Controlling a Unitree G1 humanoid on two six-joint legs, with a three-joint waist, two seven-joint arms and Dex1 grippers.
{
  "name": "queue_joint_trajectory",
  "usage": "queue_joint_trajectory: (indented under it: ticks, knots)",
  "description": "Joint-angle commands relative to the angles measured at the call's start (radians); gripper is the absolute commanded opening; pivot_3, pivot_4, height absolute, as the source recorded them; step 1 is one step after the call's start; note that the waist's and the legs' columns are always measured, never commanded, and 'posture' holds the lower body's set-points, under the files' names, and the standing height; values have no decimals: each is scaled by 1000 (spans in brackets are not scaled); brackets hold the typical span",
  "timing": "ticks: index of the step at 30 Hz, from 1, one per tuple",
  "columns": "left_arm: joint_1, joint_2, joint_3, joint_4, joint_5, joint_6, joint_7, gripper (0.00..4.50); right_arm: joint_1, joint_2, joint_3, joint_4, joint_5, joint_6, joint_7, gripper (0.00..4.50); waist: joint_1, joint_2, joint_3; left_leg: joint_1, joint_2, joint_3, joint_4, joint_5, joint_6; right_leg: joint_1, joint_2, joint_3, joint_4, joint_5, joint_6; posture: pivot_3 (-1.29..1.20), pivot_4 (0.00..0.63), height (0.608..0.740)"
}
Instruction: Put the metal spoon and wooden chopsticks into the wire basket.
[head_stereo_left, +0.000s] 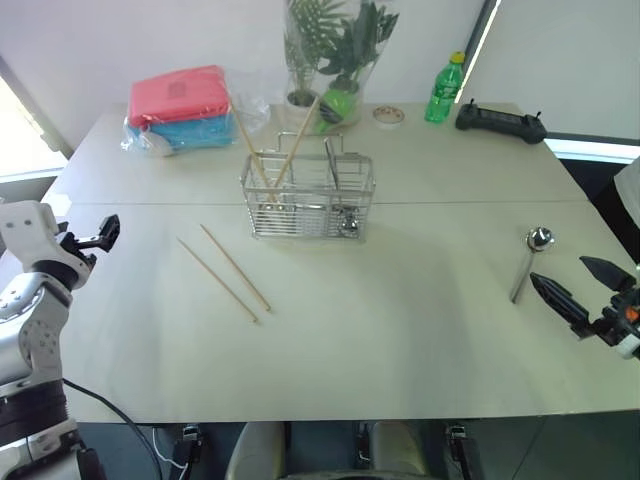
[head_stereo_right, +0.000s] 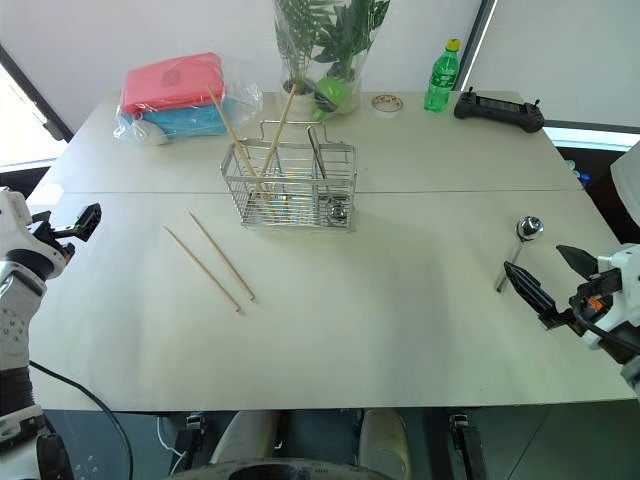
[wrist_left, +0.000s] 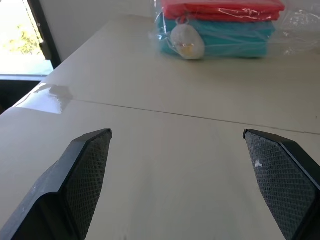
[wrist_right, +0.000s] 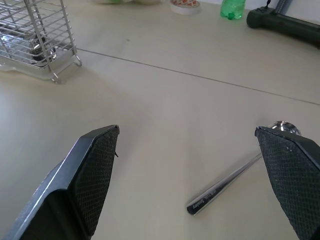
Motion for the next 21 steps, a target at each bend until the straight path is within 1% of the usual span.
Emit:
queue_joint_trajectory:
  ticks: [1,3,5,6,8,10,14,18,21]
  knots:
    - [-17,40,-49,-179,-168,139,-135,4449,-106,33,47,-20,-35,71,-183,4500,-1,-2,0,0,0,0,0,0,0,0,0,0,0,0,0,0,150,703]
    - [-3,68,-87,-285,-251,201,-222,4449,-158,48,82,-19,-50,120,-254,4500,0,-2,0,-1,0,0,2,0,0,0,0,0,0,1,-1,0,150,703]
    - [3,118,-107,-421,-413,295,-318,4449,-239,96,136,-16,-81,164,-365,4500,-2,-2,0,-2,0,0,3,0,0,-1,0,1,0,1,-1,0,150,703]
    - [-3,137,-113,-461,-472,330,-341,4449,-272,119,159,-15,-94,185,-413,4500,-3,-2,0,-2,0,0,3,0,0,-1,0,1,1,1,-2,0,150,703]
    - [-15,169,-126,-501,-531,362,-366,4449,-316,153,195,-4,-125,215,-474,4500,-3,3,0,-2,0,0,3,0,0,-2,0,1,0,1,-3,0,150,703]
    - [-25,216,-157,-537,-573,372,-437,4449,-361,184,246,44,-183,240,-545,4500,-3,5,0,-2,-1,0,1,0,0,-2,0,2,1,1,-3,0,150,703]
    - [-47,268,-207,-552,-595,359,-518,4449,-404,195,296,118,-247,235,-574,4500,-3,7,0,-1,-1,0,0,0,0,-3,1,2,1,1,-3,0,150,703]
    - [-99,315,-318,-528,-523,304,-642,4449,-479,192,309,277,-303,182,-580,4500,-4,6,0,-2,-1,0,1,1,0,-3,2,3,1,1,-3,0,150,703]
    - [-173,312,-398,-482,-467,256,-710,4449,-550,174,300,433,-343,115,-581,4500,-4,6,0,-2,-1,1,2,1,1,-2,2,4,1,1,-3,0,150,703]
